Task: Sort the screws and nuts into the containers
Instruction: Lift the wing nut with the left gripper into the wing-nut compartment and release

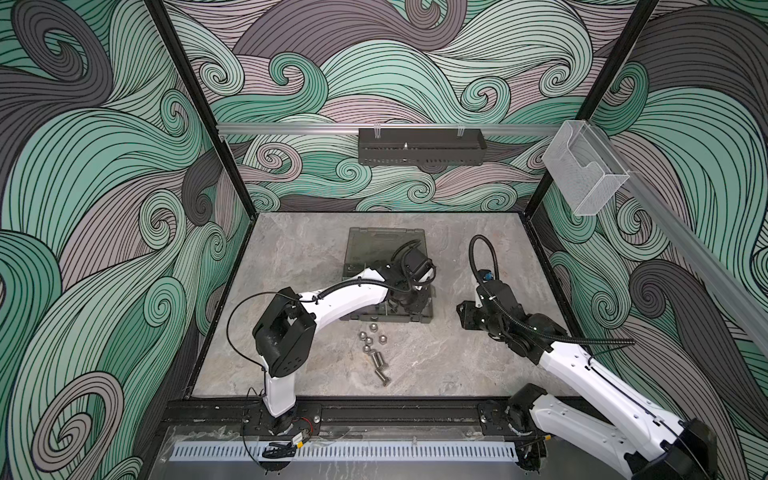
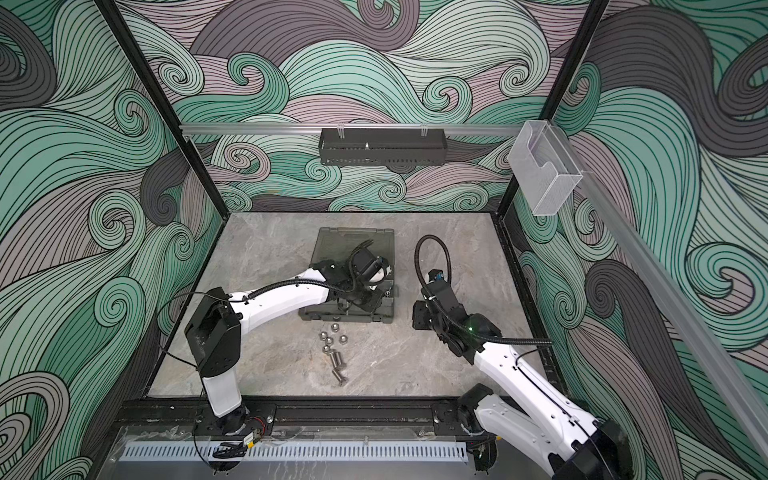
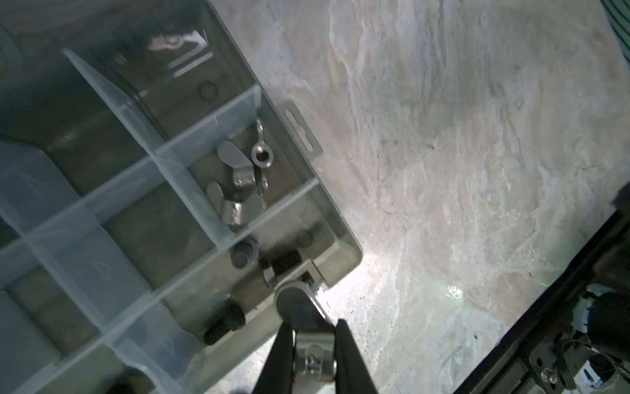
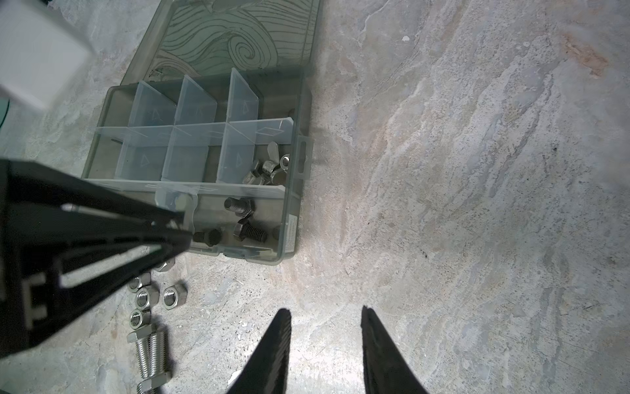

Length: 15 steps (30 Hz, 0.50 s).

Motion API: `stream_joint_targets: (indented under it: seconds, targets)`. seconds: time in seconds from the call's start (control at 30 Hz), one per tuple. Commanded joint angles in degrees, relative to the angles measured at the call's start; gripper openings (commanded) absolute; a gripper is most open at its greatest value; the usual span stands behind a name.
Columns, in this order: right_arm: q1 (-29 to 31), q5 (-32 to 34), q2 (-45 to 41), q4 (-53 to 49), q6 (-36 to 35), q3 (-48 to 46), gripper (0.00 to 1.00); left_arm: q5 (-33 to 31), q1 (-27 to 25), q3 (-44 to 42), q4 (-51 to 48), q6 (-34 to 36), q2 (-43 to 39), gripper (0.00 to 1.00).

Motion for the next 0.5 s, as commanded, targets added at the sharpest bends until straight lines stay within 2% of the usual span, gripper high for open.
stream_joint_targets:
  seconds: [0.0, 0.3, 0.47]
  targets:
    - [-0.31, -0.17, -1.15, -1.21, 0.82, -0.89, 0.36, -0.59, 2.63, 4.34, -3.18, 2.66, 3.55, 0.18]
    - [-0.31, -0.6, -2.23, -2.19, 1.13, -1.41, 0.36, 1.71, 6.01, 15.65, -6.73, 4.38, 12.59, 0.18]
    - [-0.3, -0.55, -2.84, -2.58, 1.35, -1.46, 0.36, 3.22, 6.1, 16.93, -6.26, 4.12, 14.19, 0.19]
